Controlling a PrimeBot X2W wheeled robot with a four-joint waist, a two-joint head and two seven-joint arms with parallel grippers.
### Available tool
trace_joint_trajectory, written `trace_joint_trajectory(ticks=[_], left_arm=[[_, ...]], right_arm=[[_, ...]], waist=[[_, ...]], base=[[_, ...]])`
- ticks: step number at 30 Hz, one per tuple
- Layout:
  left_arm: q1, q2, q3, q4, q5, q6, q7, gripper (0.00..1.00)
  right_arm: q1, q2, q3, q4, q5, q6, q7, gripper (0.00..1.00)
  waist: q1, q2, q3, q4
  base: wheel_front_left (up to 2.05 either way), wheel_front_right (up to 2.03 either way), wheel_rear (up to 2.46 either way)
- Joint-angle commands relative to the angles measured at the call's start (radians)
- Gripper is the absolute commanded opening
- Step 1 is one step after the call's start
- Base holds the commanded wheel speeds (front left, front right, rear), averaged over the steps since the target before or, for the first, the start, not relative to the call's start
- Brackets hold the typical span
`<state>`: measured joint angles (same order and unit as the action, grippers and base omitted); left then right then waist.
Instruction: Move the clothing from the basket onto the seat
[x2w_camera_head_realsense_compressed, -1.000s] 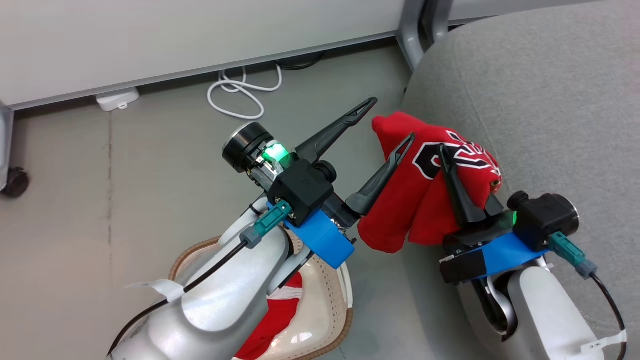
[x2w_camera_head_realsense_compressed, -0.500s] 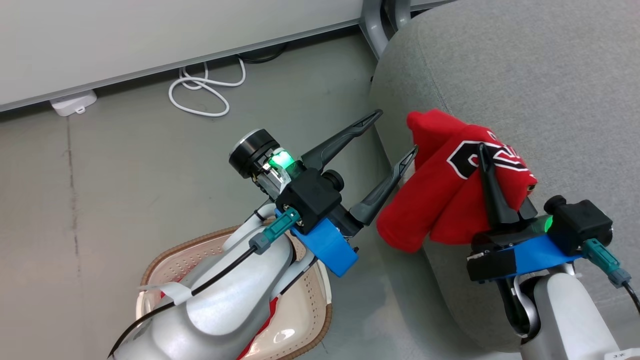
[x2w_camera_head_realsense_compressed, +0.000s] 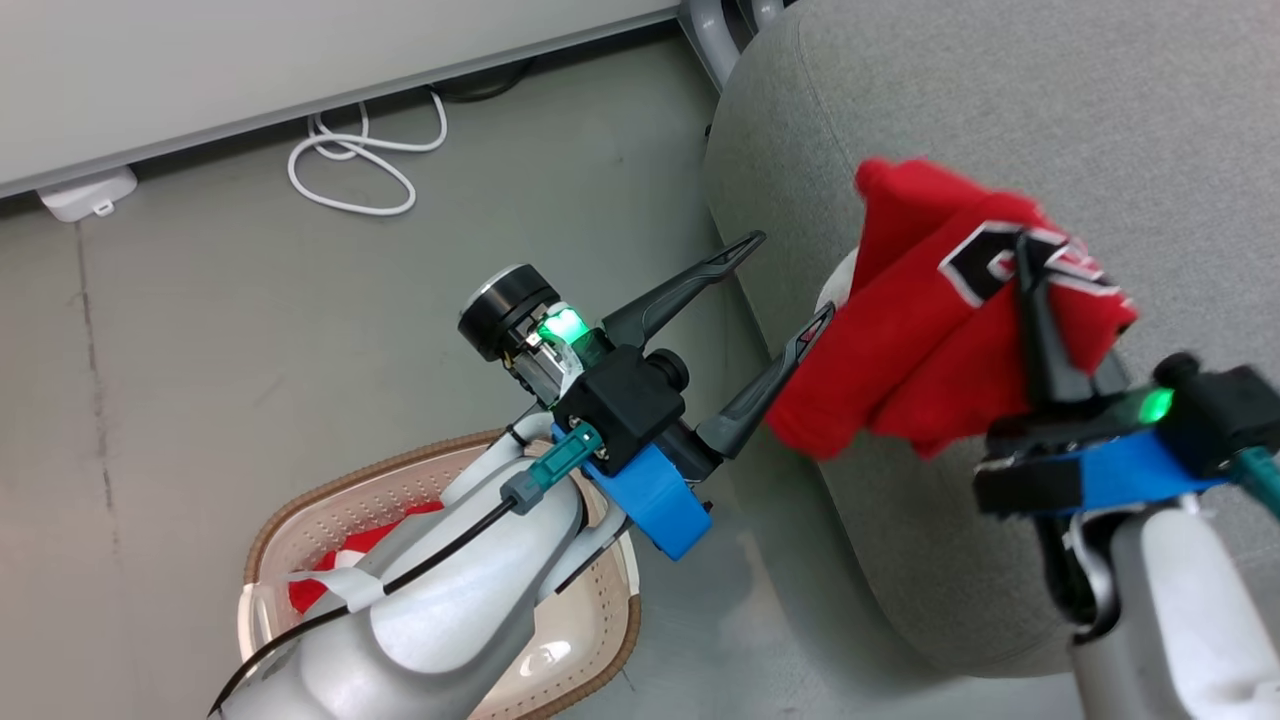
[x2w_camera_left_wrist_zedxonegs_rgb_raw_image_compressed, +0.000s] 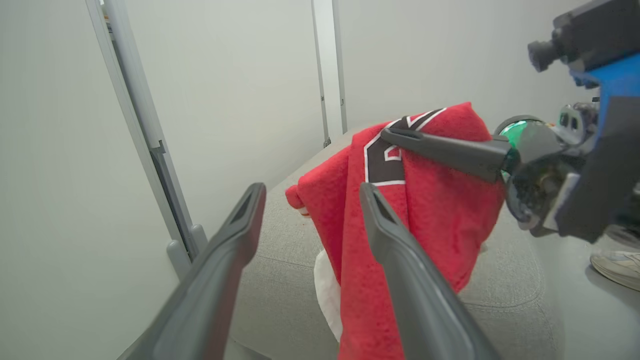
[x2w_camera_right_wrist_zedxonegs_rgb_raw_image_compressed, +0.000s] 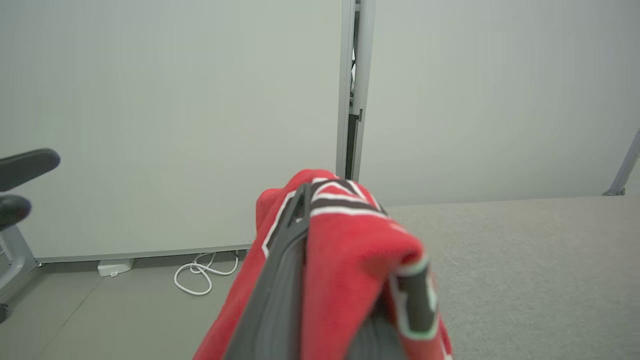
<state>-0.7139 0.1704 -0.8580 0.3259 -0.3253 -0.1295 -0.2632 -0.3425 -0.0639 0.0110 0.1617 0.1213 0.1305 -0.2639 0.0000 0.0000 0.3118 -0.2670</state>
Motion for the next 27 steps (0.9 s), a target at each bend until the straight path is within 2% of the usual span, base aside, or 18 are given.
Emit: trace_joint_trajectory(ticks=[1, 9, 17, 27], left_arm=[[-0.013, 0.007, -0.001, -0.001, 0.006, -0.002, -0.002, 1.00], [-0.052, 0.022, -0.010, 0.001, 0.021, -0.002, -0.002, 1.00], [-0.116, 0.043, -0.048, 0.008, 0.029, -0.002, -0.002, 1.00], [-0.183, 0.068, -0.093, 0.009, 0.034, -0.001, -0.002, 1.00]], right_arm=[[-0.024, -0.010, -0.014, -0.012, -0.003, 0.000, -0.001, 0.00], [-0.184, -0.062, -0.105, -0.064, 0.001, 0.000, -0.001, 0.00], [-0.383, -0.168, -0.235, -0.101, -0.011, 0.000, -0.001, 0.00], [-0.563, -0.306, -0.429, -0.015, 0.006, 0.000, -0.001, 0.00]], waist=[[0.0000, 0.0000, 0.009, -0.001], [0.0000, 0.0000, 0.094, 0.000], [0.0000, 0.0000, 0.229, 0.005], [0.0000, 0.0000, 0.352, 0.019]], base=[[0.00, 0.00, 0.00], [0.00, 0.00, 0.00], [0.00, 0.00, 0.00], [0.00, 0.00, 0.00]])
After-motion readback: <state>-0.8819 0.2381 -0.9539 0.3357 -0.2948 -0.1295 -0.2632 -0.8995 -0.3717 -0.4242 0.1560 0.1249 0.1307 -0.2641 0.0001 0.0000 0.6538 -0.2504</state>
